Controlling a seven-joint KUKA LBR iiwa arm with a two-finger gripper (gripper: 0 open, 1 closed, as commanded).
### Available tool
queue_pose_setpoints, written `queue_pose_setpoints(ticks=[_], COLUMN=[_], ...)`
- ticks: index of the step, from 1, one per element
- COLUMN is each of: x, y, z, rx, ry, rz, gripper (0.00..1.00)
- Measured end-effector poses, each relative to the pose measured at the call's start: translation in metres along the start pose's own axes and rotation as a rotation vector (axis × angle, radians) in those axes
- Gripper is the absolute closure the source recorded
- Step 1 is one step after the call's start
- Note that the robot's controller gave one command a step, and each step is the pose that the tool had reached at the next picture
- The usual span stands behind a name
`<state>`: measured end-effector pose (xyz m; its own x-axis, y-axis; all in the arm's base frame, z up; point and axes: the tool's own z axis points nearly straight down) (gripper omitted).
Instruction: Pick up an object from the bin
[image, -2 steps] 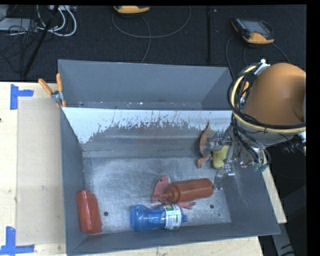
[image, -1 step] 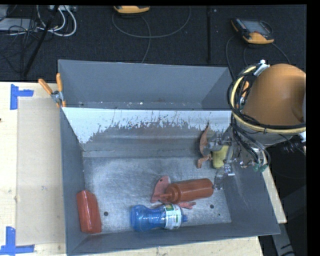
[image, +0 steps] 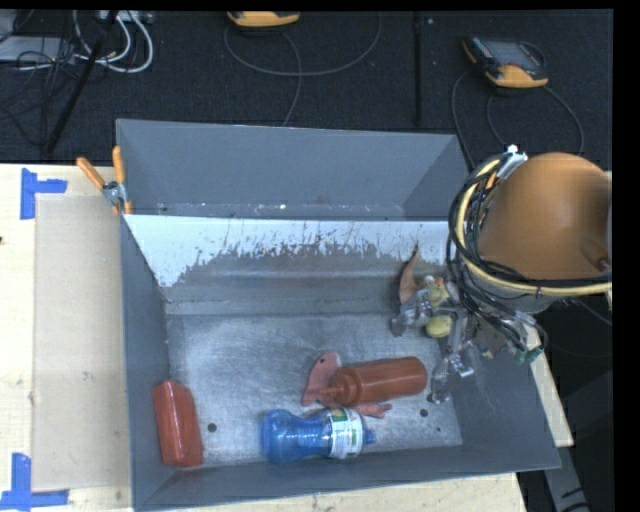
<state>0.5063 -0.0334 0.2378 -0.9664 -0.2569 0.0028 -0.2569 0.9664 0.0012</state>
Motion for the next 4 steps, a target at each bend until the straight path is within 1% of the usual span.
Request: queue_pose_setpoints(ticks=[1,2,3,4], x=[0.001,-0.034,-0.045,-0.074], y=[0.003,0.016,0.013,0.017], z=[0.004,0.029,0.066,0.102], rx=[0.002,-0.003,0.004,0.001], ry=[-0.007,0.007,-0.010,-0.001], rz=[-0.036,-0.159,-0.260,-0.446], gripper=[0.00,0.00,0.00,0.00])
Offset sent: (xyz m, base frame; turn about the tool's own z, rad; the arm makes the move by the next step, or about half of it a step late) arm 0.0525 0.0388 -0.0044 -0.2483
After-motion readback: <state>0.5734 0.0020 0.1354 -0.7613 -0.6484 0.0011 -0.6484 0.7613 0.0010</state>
